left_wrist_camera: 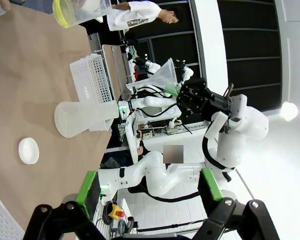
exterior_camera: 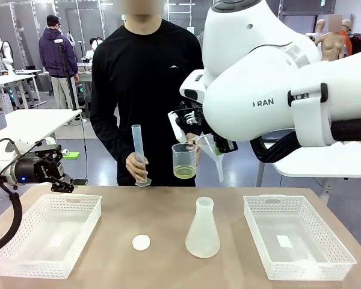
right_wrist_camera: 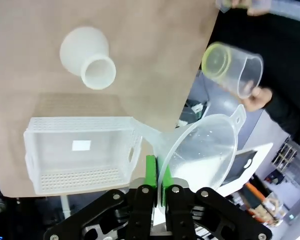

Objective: Prepare the solutions needed for the experiment.
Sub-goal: Pick up the Plastic Funnel and insert it into the Big flask.

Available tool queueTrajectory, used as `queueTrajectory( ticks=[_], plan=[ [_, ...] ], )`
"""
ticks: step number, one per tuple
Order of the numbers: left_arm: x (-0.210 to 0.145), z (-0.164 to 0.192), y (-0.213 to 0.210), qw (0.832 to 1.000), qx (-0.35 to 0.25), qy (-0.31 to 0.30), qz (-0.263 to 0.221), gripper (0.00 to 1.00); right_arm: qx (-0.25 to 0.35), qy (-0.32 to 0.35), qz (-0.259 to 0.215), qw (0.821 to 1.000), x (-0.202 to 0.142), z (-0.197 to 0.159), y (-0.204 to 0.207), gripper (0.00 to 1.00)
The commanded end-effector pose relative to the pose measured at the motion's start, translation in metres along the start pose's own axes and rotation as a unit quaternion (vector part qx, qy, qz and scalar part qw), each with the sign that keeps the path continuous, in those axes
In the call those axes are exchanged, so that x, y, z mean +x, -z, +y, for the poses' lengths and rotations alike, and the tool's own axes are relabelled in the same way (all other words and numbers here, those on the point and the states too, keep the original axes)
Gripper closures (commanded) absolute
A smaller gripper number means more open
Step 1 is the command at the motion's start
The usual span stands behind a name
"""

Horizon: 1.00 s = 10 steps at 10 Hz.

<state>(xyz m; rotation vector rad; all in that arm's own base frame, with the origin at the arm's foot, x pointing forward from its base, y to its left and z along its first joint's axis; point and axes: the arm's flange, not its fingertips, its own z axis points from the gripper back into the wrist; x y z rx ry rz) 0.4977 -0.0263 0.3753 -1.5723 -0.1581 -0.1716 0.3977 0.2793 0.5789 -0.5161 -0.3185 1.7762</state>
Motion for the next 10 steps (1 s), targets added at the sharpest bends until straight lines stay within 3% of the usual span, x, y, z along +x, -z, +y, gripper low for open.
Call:
queueTrajectory(
  ticks=[1, 4, 10],
  plan=[
    [-0.001, -0.001, 0.000, 1.000, -0.001, 0.000, 0.000, 0.00, -0.024, -0.036, -0.025, 0.999, 0.005, 0.012, -0.003, 0.96],
    [-0.001, -0.001, 0.000, 1.000, -0.001, 0.000, 0.000, 0.00, -0.044, -0.057, -0.057, 0.996, 0.018, 0.027, -0.017, 0.96],
    [-0.001, -0.001, 0.000, 1.000, -0.001, 0.000, 0.000, 0.00, -0.065, -0.043, -0.073, 0.994, 0.026, 0.052, -0.022, 0.96]
  ],
)
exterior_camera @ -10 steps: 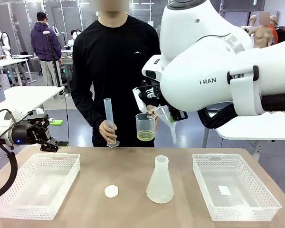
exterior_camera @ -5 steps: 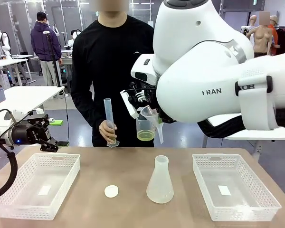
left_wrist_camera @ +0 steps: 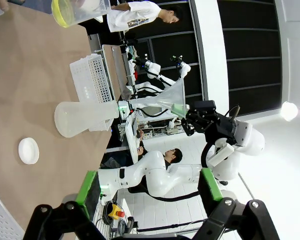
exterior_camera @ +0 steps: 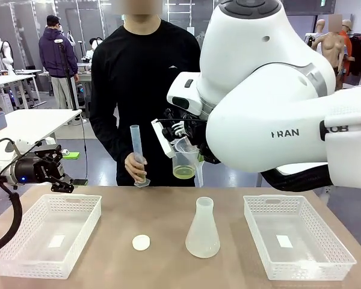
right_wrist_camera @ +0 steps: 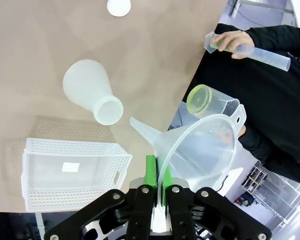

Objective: Prepare the solutions needed for the experiment.
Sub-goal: Pick up the Plastic Funnel and insert it into the Big flask.

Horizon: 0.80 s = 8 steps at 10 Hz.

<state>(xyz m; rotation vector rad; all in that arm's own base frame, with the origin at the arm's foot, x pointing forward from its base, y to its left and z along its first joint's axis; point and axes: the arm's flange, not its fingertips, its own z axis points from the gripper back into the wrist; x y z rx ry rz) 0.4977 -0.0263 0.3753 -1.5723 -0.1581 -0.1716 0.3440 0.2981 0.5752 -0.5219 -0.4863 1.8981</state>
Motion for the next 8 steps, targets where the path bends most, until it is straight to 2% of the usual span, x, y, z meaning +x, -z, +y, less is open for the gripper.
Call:
queueTrajectory(
  ticks=[1, 8],
  plan=[
    [-0.001, -0.001, 0.000, 1.000, -0.001, 0.000, 0.000, 0.00, -0.005, 0.011, -0.015, 1.000, -0.002, 0.014, 0.002, 0.96],
    [-0.001, -0.001, 0.000, 1.000, -0.001, 0.000, 0.000, 0.00, 0.005, 0.047, -0.036, 0.998, -0.013, 0.038, 0.026, 0.96]
  ],
)
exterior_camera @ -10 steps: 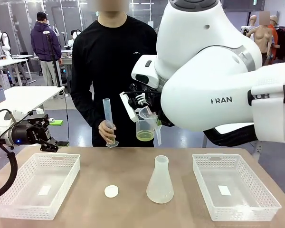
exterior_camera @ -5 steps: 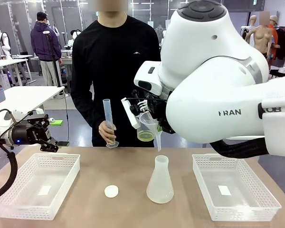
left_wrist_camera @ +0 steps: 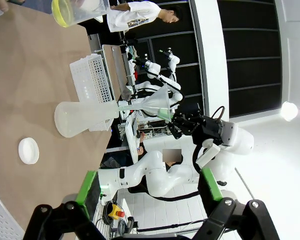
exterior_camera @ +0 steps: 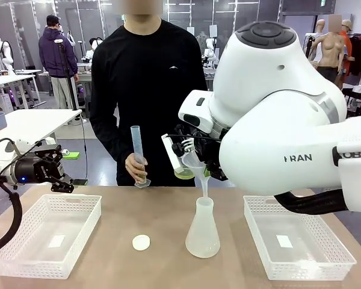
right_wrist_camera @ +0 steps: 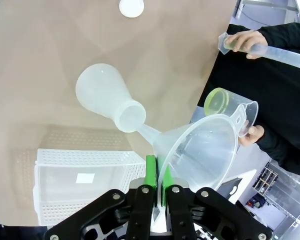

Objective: Prepare the solutions needed for the experiment.
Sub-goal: Pick up the Plastic Funnel and insert it into the Big flask.

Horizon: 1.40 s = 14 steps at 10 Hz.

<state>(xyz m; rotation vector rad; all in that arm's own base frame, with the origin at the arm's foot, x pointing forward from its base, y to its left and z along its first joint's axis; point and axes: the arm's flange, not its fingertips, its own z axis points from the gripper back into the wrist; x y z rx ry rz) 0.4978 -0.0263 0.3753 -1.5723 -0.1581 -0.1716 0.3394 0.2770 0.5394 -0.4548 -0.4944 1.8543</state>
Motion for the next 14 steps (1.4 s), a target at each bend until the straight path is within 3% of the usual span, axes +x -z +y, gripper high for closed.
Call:
queueTrajectory(
  ticks=[1, 14],
  plan=[
    [-0.001, -0.001, 0.000, 1.000, -0.001, 0.000, 0.000, 0.00, -0.008, 0.019, -0.025, 0.999, -0.001, 0.009, 0.004, 0.96],
    [-0.001, -0.001, 0.000, 1.000, -0.001, 0.000, 0.000, 0.00, 0.005, 0.038, -0.052, 0.998, -0.014, 0.030, 0.064, 0.96]
  ],
)
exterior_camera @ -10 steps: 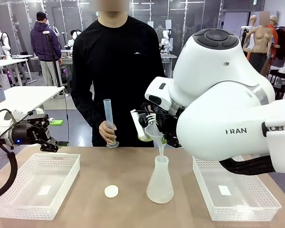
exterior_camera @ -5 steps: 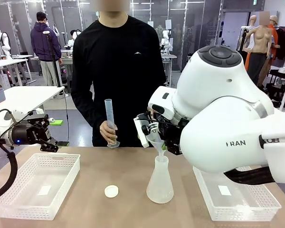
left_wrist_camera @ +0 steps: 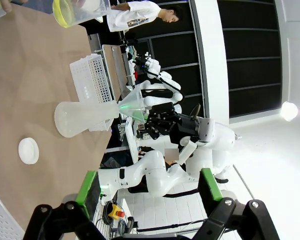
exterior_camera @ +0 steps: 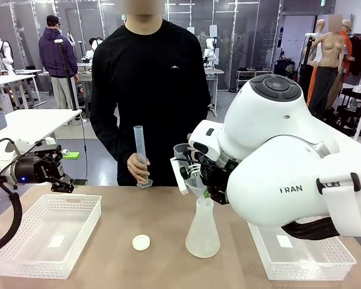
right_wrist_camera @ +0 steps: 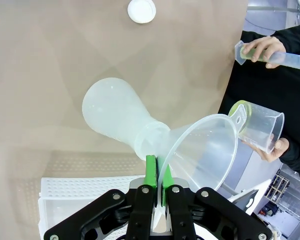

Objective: Prepare the solutions needed for the experiment.
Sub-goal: Pick up the Plastic Funnel and insert it into the Big flask.

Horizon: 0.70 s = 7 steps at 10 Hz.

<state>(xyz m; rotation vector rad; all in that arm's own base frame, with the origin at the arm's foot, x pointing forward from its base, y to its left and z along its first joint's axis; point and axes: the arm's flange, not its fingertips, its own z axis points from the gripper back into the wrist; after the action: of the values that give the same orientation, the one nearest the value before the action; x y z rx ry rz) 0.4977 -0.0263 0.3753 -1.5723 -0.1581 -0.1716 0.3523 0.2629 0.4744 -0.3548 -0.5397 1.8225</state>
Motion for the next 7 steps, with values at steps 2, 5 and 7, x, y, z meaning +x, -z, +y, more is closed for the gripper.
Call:
queueTrajectory(
  ticks=[2, 5, 7],
  plan=[
    [-0.0009, -0.0012, 0.0004, 1.000, -0.001, 0.000, 0.000, 0.00, 0.001, 0.011, -0.025, 1.000, -0.0041, 0.0027, 0.0137, 0.96],
    [-0.0009, -0.0012, 0.0004, 1.000, -0.001, 0.000, 0.000, 0.00, 0.010, 0.018, -0.014, 1.000, -0.0063, 0.0046, 0.0188, 0.96],
    [-0.0009, -0.0012, 0.0004, 1.000, -0.001, 0.000, 0.000, 0.00, 0.004, 0.020, -0.003, 1.000, -0.0053, 0.0059, 0.0187, 0.77]
  ],
)
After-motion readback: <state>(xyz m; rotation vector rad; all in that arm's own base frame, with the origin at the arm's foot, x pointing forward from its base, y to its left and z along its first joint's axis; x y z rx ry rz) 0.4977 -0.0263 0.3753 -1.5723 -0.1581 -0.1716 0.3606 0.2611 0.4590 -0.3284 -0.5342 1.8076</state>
